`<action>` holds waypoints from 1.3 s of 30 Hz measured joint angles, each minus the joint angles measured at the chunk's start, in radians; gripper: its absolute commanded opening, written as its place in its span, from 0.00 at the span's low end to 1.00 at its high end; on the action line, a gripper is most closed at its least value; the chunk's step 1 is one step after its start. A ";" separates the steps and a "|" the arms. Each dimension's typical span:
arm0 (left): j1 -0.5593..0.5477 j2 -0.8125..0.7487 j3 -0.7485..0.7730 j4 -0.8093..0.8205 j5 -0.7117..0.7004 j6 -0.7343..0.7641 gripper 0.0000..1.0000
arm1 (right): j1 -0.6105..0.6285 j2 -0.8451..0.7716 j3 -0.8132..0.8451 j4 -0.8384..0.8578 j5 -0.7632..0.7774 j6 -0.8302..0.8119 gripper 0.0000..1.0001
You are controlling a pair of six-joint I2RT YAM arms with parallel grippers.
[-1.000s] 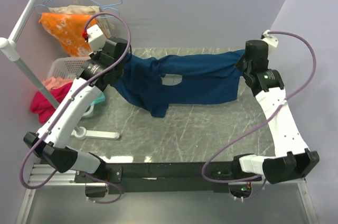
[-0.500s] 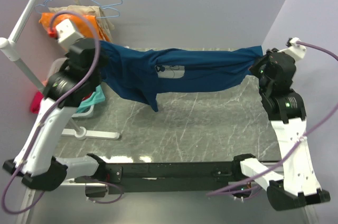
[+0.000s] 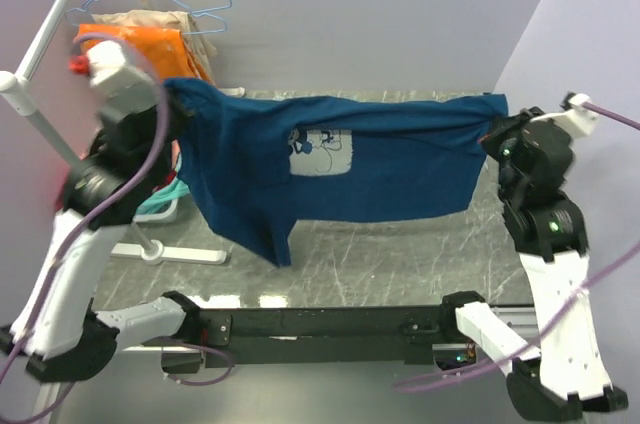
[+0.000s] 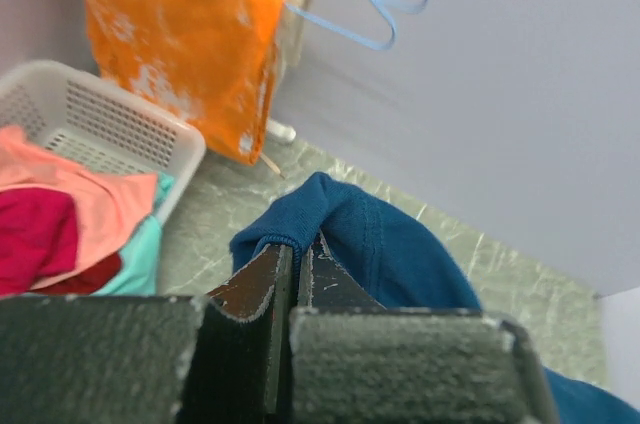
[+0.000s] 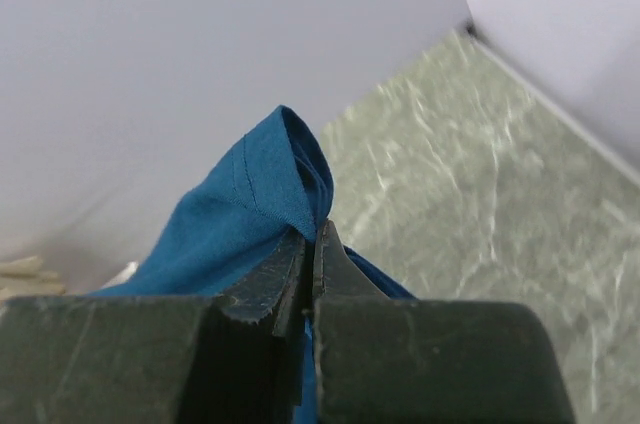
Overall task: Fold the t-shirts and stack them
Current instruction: Flatten the tshirt out
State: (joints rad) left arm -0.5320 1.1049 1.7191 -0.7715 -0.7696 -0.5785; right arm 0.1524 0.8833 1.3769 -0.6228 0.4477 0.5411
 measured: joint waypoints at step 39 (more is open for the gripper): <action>0.156 1.164 0.232 0.196 0.207 -0.156 0.36 | -0.128 0.996 0.060 0.181 -0.069 0.275 0.35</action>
State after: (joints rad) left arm -0.3763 2.2684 1.9511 -0.5758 -0.5625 -0.7349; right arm 0.0242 1.8797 1.4364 -0.4419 0.3790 0.8165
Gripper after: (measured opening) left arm 0.158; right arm 0.130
